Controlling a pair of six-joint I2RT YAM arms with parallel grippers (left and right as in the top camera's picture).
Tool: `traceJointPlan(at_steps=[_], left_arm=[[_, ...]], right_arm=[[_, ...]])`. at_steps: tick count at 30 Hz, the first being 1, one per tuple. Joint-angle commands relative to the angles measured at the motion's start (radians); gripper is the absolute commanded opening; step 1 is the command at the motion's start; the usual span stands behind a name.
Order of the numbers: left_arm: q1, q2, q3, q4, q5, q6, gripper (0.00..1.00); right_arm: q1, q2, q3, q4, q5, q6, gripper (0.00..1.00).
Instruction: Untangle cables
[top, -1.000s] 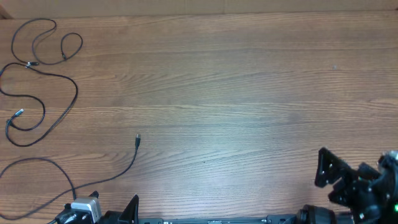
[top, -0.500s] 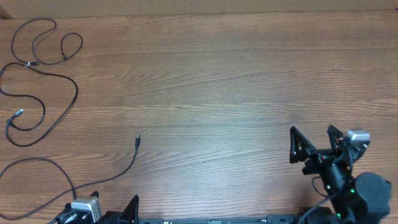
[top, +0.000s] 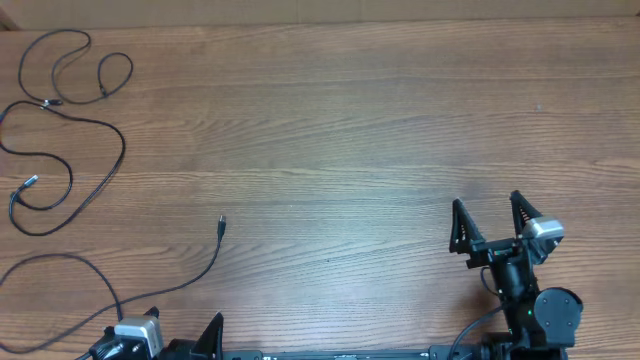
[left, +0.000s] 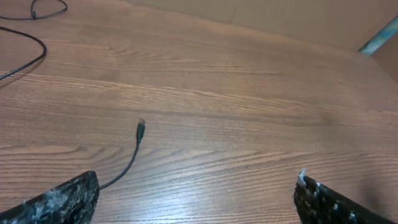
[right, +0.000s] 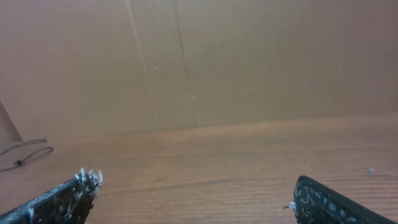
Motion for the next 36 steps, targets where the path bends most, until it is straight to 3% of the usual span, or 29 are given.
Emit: traceJointPlan(at_steps=[1, 21, 36], left_arm=[[-0.002, -0.008, -0.003, 0.004, 0.004, -0.007, 1.00], [-0.002, -0.008, -0.003, 0.003, 0.004, -0.007, 1.00], [-0.002, -0.008, -0.003, 0.003, 0.004, -0.007, 1.00]], right_arm=[[0.006, -0.013, -0.045, 0.024, 0.000, -0.005, 1.00], [0.004, -0.012, -0.085, -0.002, 0.053, -0.013, 1.00], [0.004, -0.012, -0.085, -0.002, 0.048, -0.168, 1.00]])
